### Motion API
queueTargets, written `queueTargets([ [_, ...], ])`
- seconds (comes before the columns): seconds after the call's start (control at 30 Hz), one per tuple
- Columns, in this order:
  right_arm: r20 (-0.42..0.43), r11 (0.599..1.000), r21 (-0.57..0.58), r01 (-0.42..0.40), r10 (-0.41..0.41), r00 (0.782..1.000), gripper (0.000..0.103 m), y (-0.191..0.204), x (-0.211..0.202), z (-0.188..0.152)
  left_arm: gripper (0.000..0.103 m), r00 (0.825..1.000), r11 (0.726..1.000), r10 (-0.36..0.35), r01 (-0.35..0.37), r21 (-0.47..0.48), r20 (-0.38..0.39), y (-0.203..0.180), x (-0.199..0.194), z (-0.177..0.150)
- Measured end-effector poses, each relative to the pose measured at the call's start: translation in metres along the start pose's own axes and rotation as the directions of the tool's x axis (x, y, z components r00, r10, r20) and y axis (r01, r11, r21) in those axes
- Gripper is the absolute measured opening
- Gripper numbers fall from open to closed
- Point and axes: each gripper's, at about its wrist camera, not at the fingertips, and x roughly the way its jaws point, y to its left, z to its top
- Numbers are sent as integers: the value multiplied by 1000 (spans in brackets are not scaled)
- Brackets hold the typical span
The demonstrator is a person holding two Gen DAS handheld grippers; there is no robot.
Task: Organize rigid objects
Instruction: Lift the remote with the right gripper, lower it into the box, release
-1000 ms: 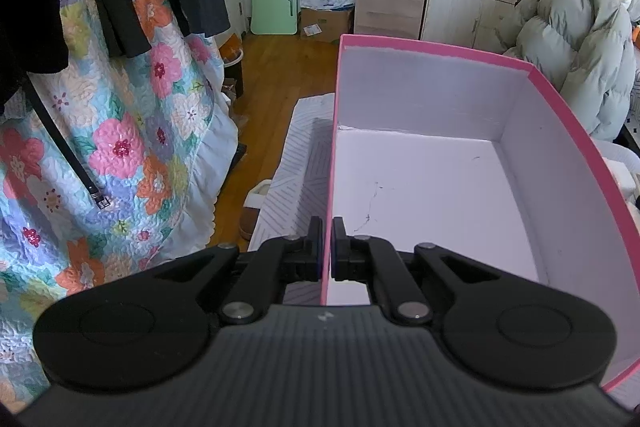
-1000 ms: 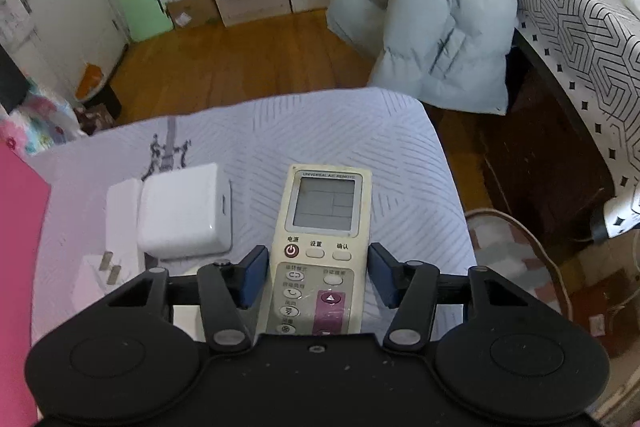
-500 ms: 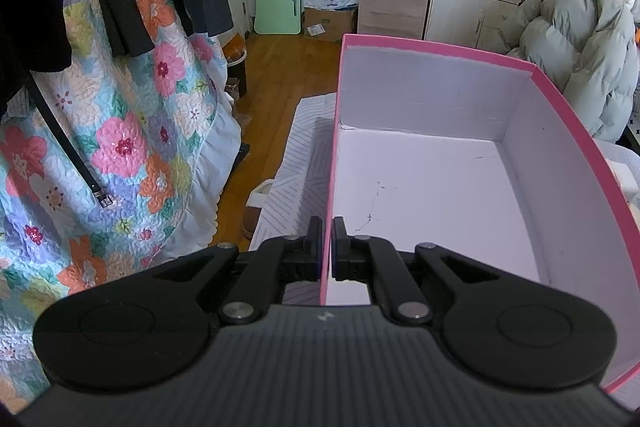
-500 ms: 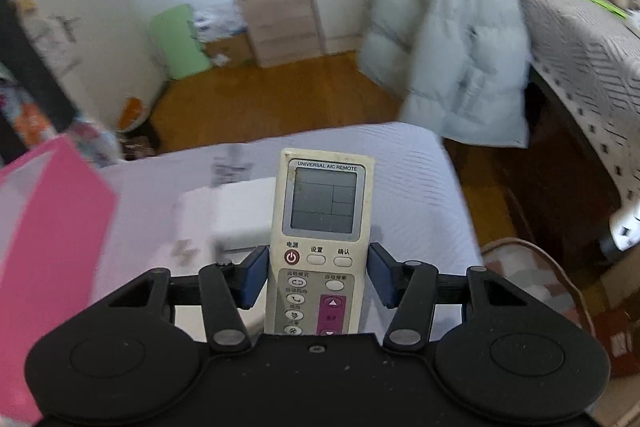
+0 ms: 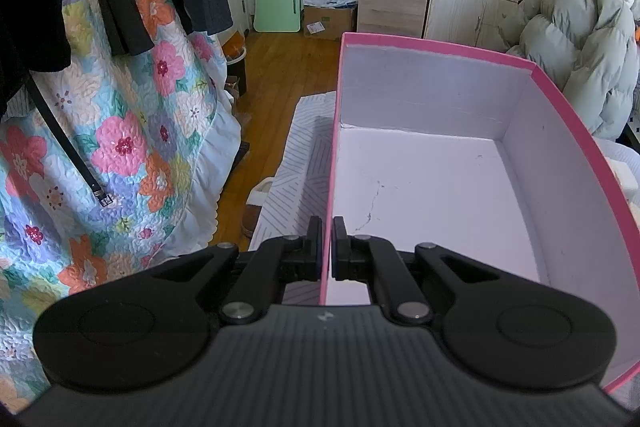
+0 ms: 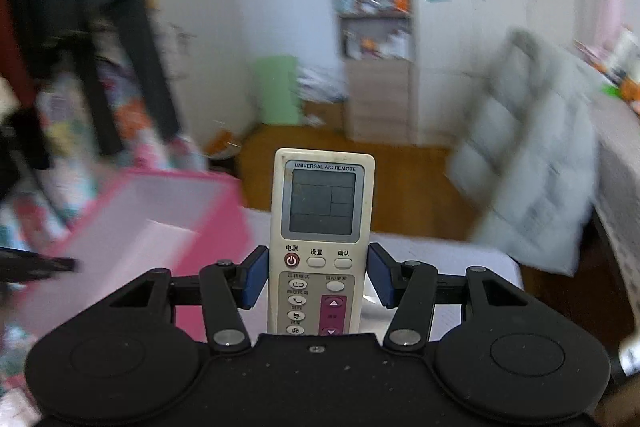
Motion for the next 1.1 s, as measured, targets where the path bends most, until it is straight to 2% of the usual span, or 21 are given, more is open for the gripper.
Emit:
queueTargets([
  [0.1, 3, 989, -18, -148, 149, 989, 59, 20, -2, 19, 3, 1000, 1000, -2, 2, -1, -2, 0, -1, 0],
  [0.17, -32, 969, -14, -246, 246, 969, 59, 35, 7, 30, 3, 1000, 1000, -1, 1, 1, 1, 0, -1, 0],
  [0.3, -145, 926, 34, -376, 377, 915, 59, 69, 40, 45, 5, 1000, 999, -5, 5, 31, -3, -1, -6, -2],
  [0.33, -187, 912, 52, -407, 409, 893, 59, 79, 54, 49, 5, 1000, 999, -6, 6, 43, -6, -1, -7, -3],
  [0.43, -283, 890, 80, -449, 453, 846, 59, 105, 88, 52, 5, 1000, 998, -2, 3, 65, -15, 1, -9, -4],
  [0.6, -398, 899, 139, -415, 434, 808, 59, 134, 156, 41, 4, 999, 999, -22, 23, 47, -24, 5, -8, -6],
  [0.7, -476, 903, 215, -372, 429, 768, 59, 146, 195, 29, 2, 1000, 998, -22, 23, 57, -12, 3, -11, -7],
  [0.77, -501, 886, 300, -354, 462, 732, 59, 152, 216, 21, 2, 1000, 998, -21, 21, 58, -2, 2, -11, -8],
  [0.83, -512, 871, 361, -335, 485, 709, 59, 154, 228, 14, 2, 1000, 999, -28, 28, 46, 0, 3, -12, -8],
  [1.03, -516, 836, 502, -223, 496, 699, 59, 153, 250, -8, 2, 999, 999, -40, 40, 22, -3, 5, -13, -7],
  [1.1, -513, 801, 564, -199, 529, 676, 59, 150, 258, -17, 2, 999, 999, -40, 40, 17, -5, 5, -13, -7],
])
